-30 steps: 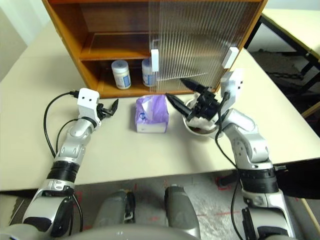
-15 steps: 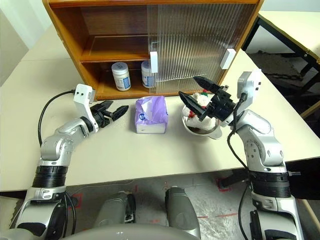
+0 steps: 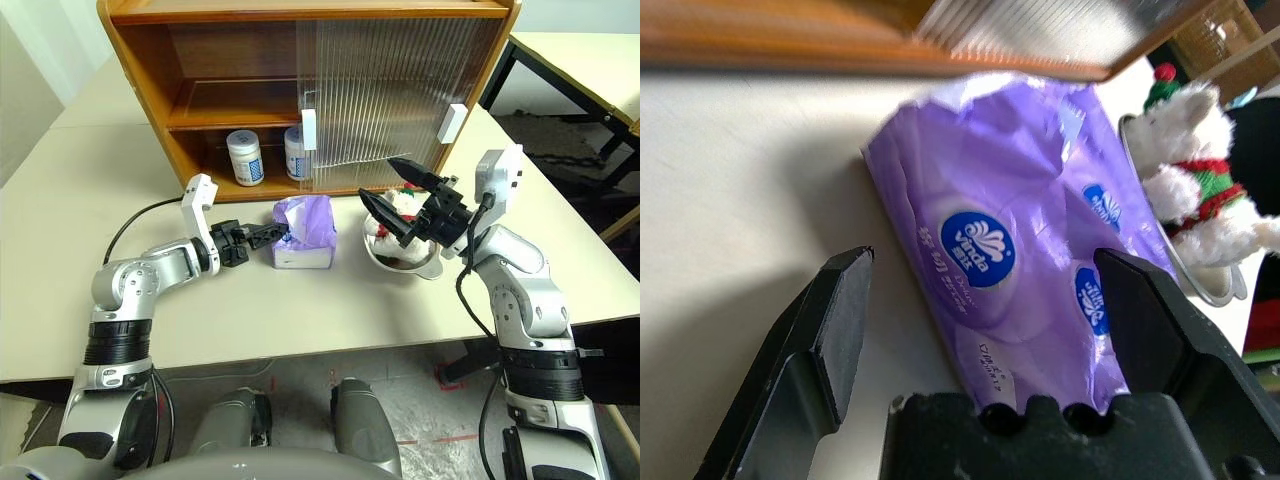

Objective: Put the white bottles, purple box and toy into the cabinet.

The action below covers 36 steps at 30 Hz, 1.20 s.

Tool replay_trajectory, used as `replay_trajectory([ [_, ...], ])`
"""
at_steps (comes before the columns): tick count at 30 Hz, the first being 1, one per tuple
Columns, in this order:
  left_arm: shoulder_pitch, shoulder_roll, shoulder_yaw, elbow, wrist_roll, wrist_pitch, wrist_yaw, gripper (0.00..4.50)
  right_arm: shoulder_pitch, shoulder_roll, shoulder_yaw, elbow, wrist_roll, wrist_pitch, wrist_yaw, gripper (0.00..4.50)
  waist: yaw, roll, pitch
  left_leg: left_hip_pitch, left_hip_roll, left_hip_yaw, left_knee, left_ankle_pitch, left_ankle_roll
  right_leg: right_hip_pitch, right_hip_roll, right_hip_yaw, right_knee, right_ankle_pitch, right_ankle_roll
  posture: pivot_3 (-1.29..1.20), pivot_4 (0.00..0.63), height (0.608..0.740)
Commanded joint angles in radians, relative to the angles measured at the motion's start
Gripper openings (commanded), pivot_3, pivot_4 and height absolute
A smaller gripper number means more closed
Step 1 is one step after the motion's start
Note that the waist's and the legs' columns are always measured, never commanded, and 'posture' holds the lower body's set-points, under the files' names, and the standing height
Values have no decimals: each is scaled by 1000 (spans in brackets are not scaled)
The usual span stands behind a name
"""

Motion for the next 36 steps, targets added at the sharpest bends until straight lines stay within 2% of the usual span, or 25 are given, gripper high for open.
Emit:
replay_trajectory([
  [1,-36,-20,-27,64,-6,13,-4,4491,15,-9,-6,-28,-9,-9,-5,4500,0,0,-1,0,0,0,0,0,0,0,0,0,0,0,0,-113,0,740],
  [2,-41,-23,-33,75,-6,11,-10,4491,16,-9,-5,-30,-8,-8,-6,4500,-2,1,-1,0,0,0,0,0,0,0,0,0,0,0,0,-113,0,740],
  [5,-58,-32,-24,118,5,-15,-2,3862,17,-11,-5,-38,-7,-6,-9,4500,-9,2,-4,0,0,0,0,0,0,0,1,0,0,0,0,-123,0,740],
  [10,-44,-1,6,88,-16,-4,-8,2011,20,-16,-12,-37,-3,-5,-7,4500,-25,2,-5,0,0,0,0,0,0,0,1,1,0,0,0,-115,0,740],
  [15,11,50,75,-37,-75,51,-1,71,15,-22,-14,-18,3,-9,4,4500,-25,3,-6,1,1,-1,0,0,0,0,1,1,0,0,0,-91,0,740],
  [22,52,107,186,-180,-163,150,34,27,-9,-31,-19,27,7,-16,33,4500,-19,3,-6,0,1,-1,0,0,0,0,0,1,1,0,0,-54,1,740],
  [28,73,97,214,-250,-219,202,61,27,-36,-35,-18,67,3,-23,57,4500,-13,3,-7,1,1,-1,0,0,0,1,0,2,1,0,0,-38,2,740],
  [31,63,63,236,-256,-239,137,65,27,-46,-33,-15,78,-1,-28,65,4500,-7,3,-7,1,0,-1,0,0,0,1,0,2,1,0,0,-37,0,740],
  [36,-49,24,332,-251,-272,56,166,27,-55,-35,-15,93,-5,-37,72,4500,7,2,-7,1,0,-1,0,0,0,1,1,2,0,0,-1,-34,0,740],
])
